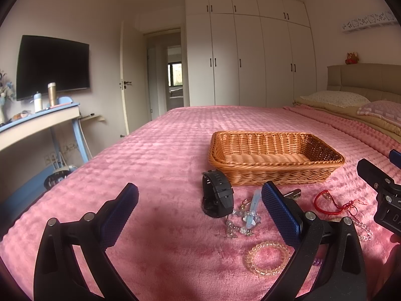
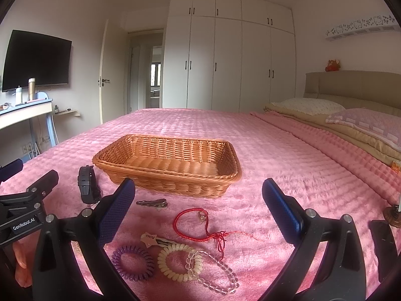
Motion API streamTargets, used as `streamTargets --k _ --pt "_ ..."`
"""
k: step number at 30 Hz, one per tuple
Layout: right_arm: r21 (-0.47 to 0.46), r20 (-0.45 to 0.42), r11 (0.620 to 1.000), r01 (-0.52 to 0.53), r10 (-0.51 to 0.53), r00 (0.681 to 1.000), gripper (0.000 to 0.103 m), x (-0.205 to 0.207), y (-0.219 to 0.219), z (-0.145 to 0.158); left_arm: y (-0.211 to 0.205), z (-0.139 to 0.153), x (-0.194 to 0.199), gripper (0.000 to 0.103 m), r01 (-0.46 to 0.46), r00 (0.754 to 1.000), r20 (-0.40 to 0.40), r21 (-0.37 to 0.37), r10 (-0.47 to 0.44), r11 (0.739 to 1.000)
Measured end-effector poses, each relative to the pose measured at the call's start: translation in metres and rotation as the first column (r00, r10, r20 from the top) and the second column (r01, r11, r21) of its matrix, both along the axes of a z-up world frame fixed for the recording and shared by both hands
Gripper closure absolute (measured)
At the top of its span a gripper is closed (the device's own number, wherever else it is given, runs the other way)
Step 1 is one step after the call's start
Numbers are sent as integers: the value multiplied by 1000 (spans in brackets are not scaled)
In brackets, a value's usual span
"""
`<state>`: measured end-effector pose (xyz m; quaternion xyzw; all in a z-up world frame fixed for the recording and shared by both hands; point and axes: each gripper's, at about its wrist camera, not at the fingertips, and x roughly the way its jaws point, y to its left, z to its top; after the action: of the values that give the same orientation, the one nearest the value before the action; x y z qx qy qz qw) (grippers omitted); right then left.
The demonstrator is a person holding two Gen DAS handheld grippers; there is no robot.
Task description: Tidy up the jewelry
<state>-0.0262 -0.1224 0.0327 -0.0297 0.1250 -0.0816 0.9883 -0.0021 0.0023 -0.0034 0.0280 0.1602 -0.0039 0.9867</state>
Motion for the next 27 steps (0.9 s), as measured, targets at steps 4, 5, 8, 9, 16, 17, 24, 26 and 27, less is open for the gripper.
streamTargets --k 4,5,8,9,16,17,24,26,27 --pt "1 1 1000 0 0 1000 6 0 0 0 0 0 0 7 0 1000 0 0 0 1000" --pt "1 1 1000 0 0 1000 6 0 0 0 0 0 0 7 0 1000 0 1 0 1000" --pt "1 0 1000 1 -1 1000 6 0 0 0 -1 0 0 7 0 1000 0 0 0 1000" --pt "0 0 1000 0 0 1000 6 0 0 0 -1 0 0 7 0 1000 0 -1 0 1000" --pt "-7 -1 1000 4 -4 1000 6 1 1 -1 -1 0 0 7 0 1000 -1 -1 0 1000" --pt "-12 0 1000 6 -6 1000 6 1 2 -1 -1 0 0 7 0 1000 -1 -1 0 1000" --pt "-62 -6 998 21 -22 1000 6 3 12 -3 -2 0 1 7 2 1000 -5 -9 -2 1000" --pt "-77 -9 997 26 -27 1000 6 4 14 -4 -1 0 2 7 3 1000 -11 -20 -4 1000" --pt "-82 -12 996 26 -27 1000 6 5 15 -4 1 0 3 7 6 1000 -17 -32 -7 999"
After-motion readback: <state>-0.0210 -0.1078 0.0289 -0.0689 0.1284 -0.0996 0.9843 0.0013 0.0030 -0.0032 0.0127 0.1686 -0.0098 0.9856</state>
